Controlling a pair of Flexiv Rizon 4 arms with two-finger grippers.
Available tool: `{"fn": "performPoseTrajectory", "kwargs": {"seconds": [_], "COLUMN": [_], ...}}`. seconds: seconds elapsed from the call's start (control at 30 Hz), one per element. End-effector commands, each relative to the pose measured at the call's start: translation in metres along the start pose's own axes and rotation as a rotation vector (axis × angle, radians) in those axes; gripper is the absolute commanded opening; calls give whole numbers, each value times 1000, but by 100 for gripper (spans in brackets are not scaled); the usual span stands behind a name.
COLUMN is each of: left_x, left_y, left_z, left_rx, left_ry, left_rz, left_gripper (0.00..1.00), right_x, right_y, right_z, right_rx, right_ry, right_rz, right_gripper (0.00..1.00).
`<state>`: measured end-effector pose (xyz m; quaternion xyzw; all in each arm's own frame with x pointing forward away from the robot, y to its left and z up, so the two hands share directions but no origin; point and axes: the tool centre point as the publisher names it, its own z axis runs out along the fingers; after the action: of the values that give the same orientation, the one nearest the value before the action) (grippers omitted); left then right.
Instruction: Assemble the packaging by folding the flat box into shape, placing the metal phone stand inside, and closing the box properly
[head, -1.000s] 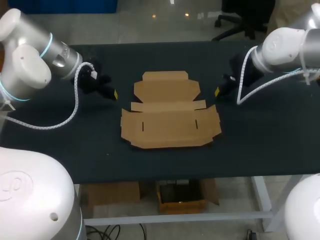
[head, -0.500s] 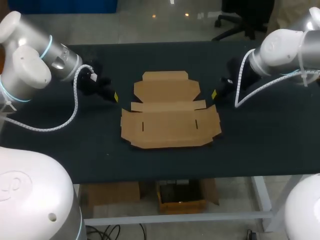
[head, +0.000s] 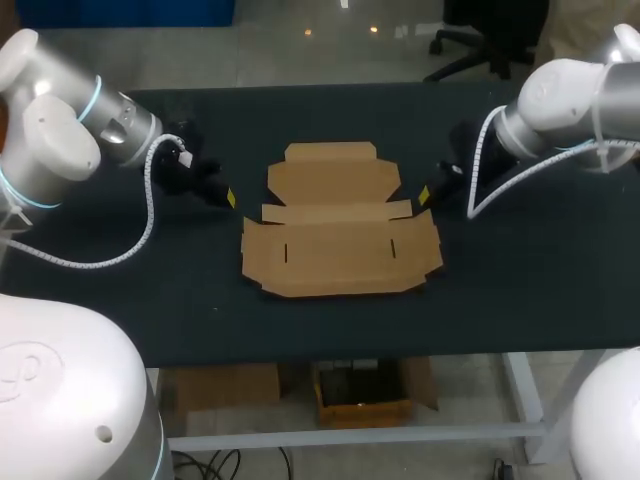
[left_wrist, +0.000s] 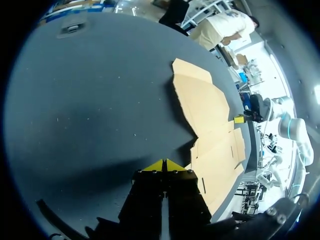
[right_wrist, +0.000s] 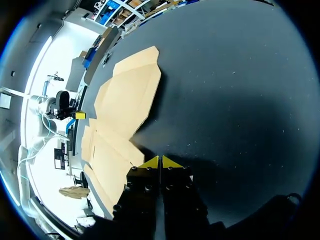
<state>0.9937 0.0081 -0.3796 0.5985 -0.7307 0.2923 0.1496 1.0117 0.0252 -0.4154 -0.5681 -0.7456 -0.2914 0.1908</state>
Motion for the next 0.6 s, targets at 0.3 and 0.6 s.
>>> {"fn": "performPoseTrajectory", "kwargs": {"seconds": [0.3, 0.6], "left_x": [1, 2], "left_y": [-2, -2], "left_z": [7, 11], "left_rx": [-14, -25], "left_ry": [17, 26], "left_rz": [13, 27], "left_gripper": [0, 0], "right_x": [-2, -2], "right_y": [-3, -2], "right_z": [5, 10], "right_rx": [26, 32], "right_ry": [24, 40], "right_rz": [-7, -8], "right_gripper": [0, 0]}}
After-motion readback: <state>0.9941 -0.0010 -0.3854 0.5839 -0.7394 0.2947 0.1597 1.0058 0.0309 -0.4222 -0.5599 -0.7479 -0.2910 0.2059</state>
